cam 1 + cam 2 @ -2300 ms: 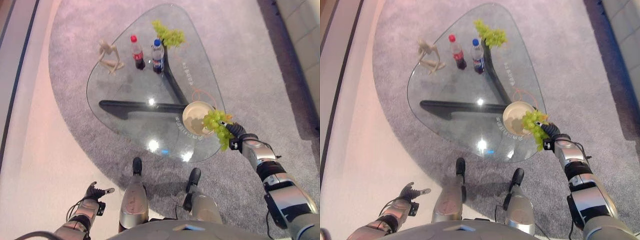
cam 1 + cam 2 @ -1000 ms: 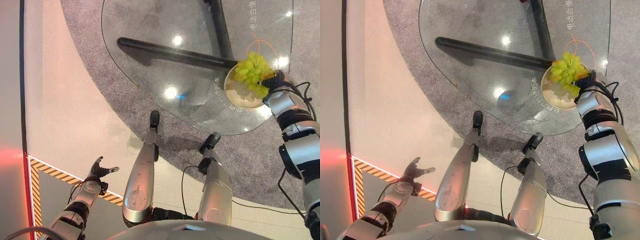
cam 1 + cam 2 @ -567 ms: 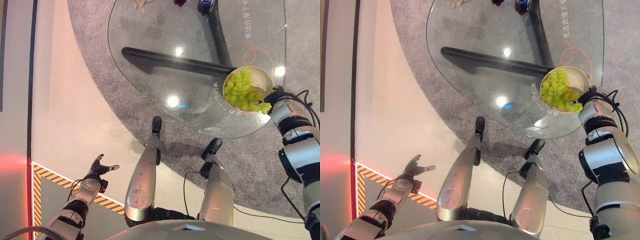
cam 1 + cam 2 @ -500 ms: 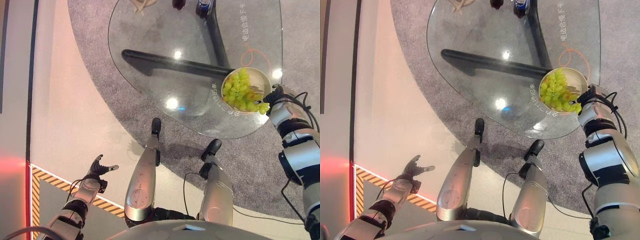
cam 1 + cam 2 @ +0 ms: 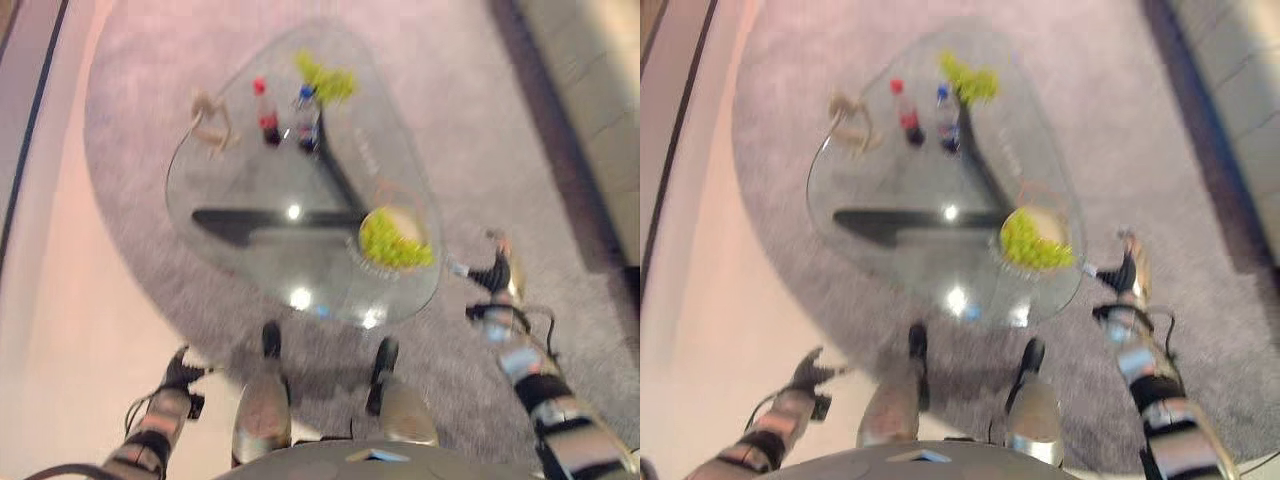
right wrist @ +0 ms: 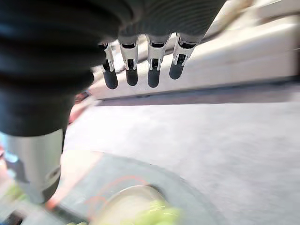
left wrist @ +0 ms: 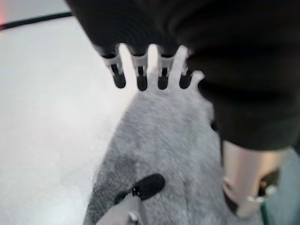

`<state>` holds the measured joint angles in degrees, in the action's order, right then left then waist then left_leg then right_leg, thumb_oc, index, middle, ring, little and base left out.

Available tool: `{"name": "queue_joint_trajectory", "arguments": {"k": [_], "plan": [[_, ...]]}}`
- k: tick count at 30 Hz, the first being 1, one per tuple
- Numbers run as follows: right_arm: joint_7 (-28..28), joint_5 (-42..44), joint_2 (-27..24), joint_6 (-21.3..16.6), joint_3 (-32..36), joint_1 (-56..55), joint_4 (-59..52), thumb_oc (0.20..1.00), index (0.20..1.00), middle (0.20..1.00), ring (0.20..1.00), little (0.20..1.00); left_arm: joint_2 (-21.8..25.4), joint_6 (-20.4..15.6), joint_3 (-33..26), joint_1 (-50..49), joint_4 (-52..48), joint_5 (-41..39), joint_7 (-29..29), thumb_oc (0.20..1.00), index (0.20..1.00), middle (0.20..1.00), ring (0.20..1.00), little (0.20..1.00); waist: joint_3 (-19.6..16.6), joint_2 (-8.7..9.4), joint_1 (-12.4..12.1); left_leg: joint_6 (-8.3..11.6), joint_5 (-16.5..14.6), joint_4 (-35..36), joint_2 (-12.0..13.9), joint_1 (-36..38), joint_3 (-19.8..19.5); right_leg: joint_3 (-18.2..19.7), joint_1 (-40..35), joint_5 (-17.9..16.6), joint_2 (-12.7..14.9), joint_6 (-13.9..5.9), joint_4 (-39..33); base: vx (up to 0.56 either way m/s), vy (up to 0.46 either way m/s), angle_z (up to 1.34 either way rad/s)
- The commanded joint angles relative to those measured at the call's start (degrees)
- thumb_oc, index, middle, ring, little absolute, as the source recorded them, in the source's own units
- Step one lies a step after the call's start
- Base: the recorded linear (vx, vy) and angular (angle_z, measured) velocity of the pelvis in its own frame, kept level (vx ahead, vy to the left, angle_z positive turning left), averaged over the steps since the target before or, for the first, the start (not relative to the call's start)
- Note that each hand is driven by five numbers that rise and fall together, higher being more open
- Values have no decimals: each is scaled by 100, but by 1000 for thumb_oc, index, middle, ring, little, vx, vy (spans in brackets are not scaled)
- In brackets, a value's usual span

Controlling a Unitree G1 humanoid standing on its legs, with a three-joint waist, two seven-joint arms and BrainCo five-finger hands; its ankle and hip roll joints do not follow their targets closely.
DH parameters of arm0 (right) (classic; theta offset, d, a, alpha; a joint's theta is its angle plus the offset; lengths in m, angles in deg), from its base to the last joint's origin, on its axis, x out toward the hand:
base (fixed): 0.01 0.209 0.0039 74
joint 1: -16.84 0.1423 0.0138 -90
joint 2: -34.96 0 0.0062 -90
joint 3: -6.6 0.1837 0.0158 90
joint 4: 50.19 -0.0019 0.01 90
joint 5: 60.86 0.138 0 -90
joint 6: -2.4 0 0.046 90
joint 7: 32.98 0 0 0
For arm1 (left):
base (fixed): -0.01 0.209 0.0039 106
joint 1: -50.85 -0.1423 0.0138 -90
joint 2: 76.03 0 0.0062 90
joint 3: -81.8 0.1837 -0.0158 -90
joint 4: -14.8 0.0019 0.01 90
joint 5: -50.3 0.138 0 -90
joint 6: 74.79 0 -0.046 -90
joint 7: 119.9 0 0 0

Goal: Pick up fruits into the plate

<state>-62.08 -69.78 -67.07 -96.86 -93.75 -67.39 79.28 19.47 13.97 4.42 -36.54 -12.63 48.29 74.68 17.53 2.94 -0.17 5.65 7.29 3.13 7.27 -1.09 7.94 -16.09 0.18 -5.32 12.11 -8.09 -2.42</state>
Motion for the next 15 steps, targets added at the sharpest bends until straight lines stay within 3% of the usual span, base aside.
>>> {"name": "queue_joint_trajectory", "arguments": {"k": [1, 7, 15], "plan": [[615, 283, 56, -212, -59, 87, 114, 1000, 1000, 1000, 1000, 1000, -129, 159, -33, 73, 430, 388, -199, 1000, 1000, 1000, 1000, 1000, -274, -120, 80, -149, -687, -239, -96, 38, 222, 138, 159, 356, -144, -9, 428, 74, 29, -23], [1048, 69, 633, -39, -301, -400, 1354, 1000, 1000, 1000, 1000, 1000, -257, 270, 50, 135, 730, 522, -133, 1000, 1000, 1000, 1000, 1000, -818, -91, 248, -149, -782, -196, 8, 403, 435, 238, -142, 304, -46, -100, 284, 76, 4, -25], [1286, 13, 972, 269, -348, -503, 2628, 1000, 1000, 1000, 1000, 1000, -362, 249, 151, 181, 907, 634, -224, 1000, 1000, 1000, 1000, 1000, -1047, -162, 333, -155, -868, -193, 62, 694, 479, 318, -404, 358, -57, -107, 243, 31, 14, -7]]}}
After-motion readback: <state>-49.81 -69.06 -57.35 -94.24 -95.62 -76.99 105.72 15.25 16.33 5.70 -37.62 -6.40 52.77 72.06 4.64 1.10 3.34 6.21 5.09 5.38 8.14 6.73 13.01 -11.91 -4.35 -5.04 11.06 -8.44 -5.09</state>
